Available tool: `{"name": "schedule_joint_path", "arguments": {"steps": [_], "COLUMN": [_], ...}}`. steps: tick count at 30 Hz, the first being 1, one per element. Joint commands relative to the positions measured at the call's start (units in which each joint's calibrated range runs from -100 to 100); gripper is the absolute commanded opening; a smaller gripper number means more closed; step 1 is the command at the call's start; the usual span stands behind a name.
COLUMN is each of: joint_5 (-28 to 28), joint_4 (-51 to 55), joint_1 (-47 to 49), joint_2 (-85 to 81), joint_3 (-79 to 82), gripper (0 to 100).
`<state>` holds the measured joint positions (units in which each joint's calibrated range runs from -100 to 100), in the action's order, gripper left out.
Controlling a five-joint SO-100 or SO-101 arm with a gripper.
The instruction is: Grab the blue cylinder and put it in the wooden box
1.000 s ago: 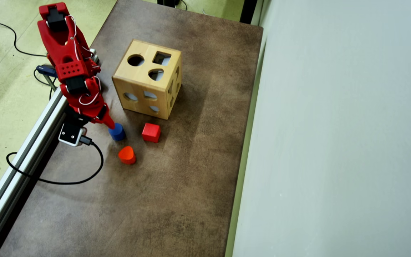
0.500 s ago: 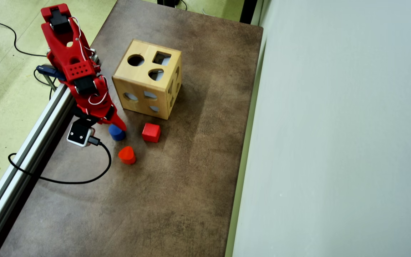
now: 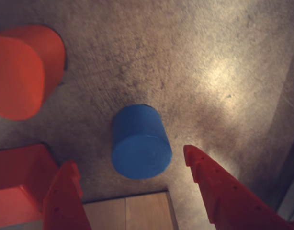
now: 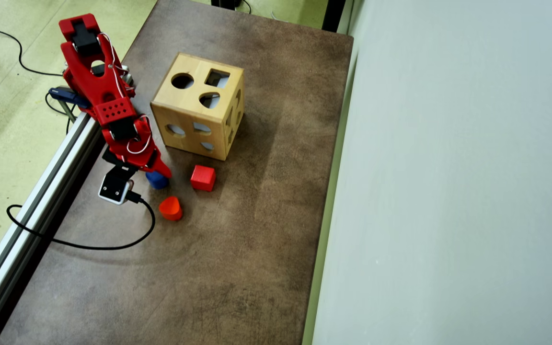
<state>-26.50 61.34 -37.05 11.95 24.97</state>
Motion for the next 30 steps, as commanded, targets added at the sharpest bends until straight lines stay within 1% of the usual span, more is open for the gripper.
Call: {"name": "schedule_joint_path", "arguments": {"steps": [1, 6, 17, 30], "joint_5": [0.1, 0.1, 0.0, 0.1], "joint_4": [-0.9, -1.0, -1.0, -1.0], "joint_1": [1.2, 1.4, 1.5, 3.5], "joint_2": [2.0, 7.0, 6.9, 6.4], "joint_3": [-2.3, -2.4, -2.4, -2.4], "gripper": [34, 34, 34, 22]}}
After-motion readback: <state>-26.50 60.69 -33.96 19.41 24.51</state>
